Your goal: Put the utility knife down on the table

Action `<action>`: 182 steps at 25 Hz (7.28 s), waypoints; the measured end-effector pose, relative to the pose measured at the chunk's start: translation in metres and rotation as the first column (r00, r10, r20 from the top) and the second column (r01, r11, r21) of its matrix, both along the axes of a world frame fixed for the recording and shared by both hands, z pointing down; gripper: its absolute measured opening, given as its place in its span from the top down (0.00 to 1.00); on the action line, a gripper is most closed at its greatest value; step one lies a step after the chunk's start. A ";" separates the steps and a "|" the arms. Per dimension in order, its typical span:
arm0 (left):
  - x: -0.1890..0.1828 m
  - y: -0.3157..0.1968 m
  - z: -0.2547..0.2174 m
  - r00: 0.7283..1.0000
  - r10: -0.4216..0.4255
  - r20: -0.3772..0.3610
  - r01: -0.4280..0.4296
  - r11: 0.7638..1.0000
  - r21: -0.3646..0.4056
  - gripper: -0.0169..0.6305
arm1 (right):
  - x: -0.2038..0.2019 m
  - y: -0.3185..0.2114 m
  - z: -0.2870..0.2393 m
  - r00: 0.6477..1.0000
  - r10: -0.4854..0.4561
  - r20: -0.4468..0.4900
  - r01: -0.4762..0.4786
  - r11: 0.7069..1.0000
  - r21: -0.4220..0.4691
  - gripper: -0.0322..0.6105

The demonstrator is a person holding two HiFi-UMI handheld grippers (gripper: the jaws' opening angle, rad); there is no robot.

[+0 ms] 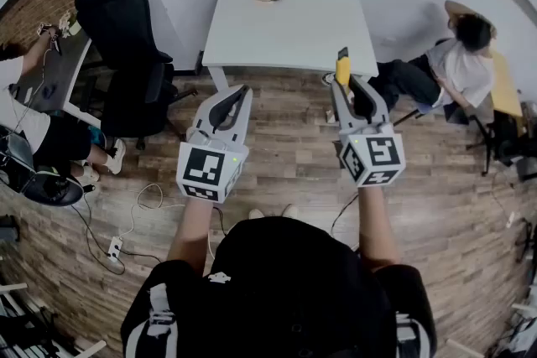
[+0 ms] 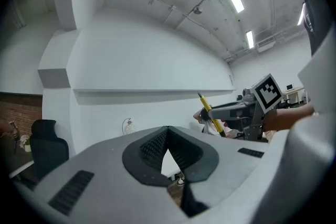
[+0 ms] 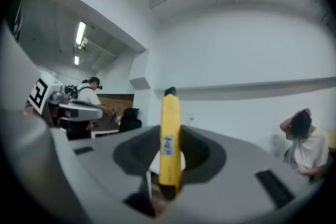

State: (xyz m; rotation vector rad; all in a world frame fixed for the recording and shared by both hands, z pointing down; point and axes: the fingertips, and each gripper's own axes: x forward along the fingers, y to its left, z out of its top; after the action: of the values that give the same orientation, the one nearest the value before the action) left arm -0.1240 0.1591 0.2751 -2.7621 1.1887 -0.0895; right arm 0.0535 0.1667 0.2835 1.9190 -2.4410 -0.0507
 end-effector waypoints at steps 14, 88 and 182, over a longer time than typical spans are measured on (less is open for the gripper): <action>0.028 0.006 0.002 1.000 -0.006 0.011 0.006 1.000 -0.004 0.94 | 0.019 0.005 0.002 0.999 -0.034 0.013 0.034 0.999 0.008 0.74; 0.074 -0.311 0.034 0.996 0.087 0.015 -0.086 0.992 -0.091 0.94 | 0.044 -0.292 0.038 1.000 0.005 0.019 -0.002 0.994 -0.112 0.74; 0.090 -0.409 0.248 0.972 -0.066 0.227 0.174 0.851 -0.496 0.94 | 0.036 -0.441 0.428 0.567 -0.772 -0.286 0.189 0.461 -0.867 0.74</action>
State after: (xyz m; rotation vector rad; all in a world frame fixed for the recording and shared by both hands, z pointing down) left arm -0.0337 -0.2504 0.5235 -2.9990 1.4533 -0.7963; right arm 0.0893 -0.2739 0.7117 0.5385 -1.9103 0.2254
